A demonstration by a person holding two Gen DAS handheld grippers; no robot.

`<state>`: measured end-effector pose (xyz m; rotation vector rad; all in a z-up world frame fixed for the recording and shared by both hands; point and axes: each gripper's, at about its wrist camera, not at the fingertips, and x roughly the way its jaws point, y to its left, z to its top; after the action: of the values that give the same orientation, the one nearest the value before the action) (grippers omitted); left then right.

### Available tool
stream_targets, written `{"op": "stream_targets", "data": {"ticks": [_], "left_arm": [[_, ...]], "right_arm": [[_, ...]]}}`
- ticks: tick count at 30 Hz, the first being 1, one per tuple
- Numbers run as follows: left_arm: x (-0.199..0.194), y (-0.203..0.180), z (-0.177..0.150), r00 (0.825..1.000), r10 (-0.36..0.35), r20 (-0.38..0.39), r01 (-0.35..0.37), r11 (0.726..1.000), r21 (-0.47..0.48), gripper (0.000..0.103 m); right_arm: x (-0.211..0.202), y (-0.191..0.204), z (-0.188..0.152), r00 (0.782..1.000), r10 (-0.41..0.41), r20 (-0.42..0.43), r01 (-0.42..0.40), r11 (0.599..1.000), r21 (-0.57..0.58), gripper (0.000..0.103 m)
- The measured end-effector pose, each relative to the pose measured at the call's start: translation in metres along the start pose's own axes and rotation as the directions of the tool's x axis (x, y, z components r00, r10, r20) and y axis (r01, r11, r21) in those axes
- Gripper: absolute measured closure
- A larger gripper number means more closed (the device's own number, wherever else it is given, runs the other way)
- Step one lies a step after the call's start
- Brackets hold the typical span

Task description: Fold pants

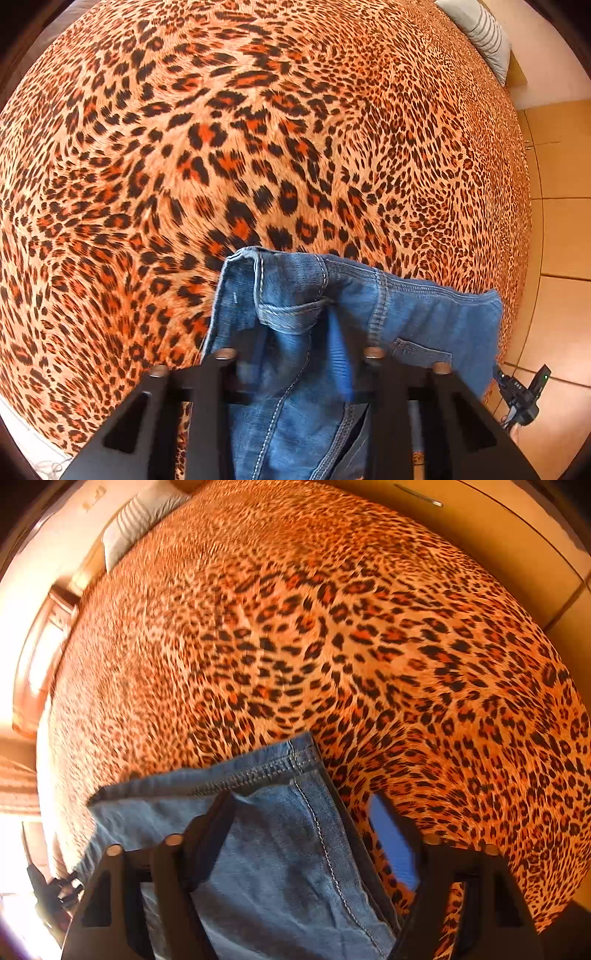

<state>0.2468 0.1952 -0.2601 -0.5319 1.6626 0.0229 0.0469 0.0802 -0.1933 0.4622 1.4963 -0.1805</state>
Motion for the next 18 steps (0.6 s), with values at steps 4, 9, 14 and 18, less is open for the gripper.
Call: {"op": "stream_targets", "data": {"ticks": [4, 9, 14, 18], "left_arm": [[-0.013, -0.02, -0.003, 0.994, 0.017, 0.107, -0.021, 0.999, 0.039, 0.094], [0.024, -0.029, 0.009, 0.977, 0.183, 0.108, -0.189, 0.981, 0.045, 0.093], [0.023, -0.034, 0.011, 0.978, 0.164, 0.128, -0.172, 0.984, 0.054, 0.087], [-0.005, -0.019, 0.004, 0.986, 0.088, 0.142, -0.092, 0.996, 0.022, 0.077]], "right_arm": [[-0.014, 0.018, 0.011, 0.998, -0.039, 0.054, 0.043, 0.996, -0.073, 0.099], [-0.009, 0.007, 0.032, 0.997, -0.012, 0.073, 0.013, 1.0, -0.005, 0.099], [0.012, 0.003, 0.028, 0.997, -0.082, 0.006, 0.082, 0.997, 0.0, 0.081], [-0.019, -0.01, 0.023, 0.998, -0.029, 0.056, 0.028, 0.999, 0.017, 0.07]]}}
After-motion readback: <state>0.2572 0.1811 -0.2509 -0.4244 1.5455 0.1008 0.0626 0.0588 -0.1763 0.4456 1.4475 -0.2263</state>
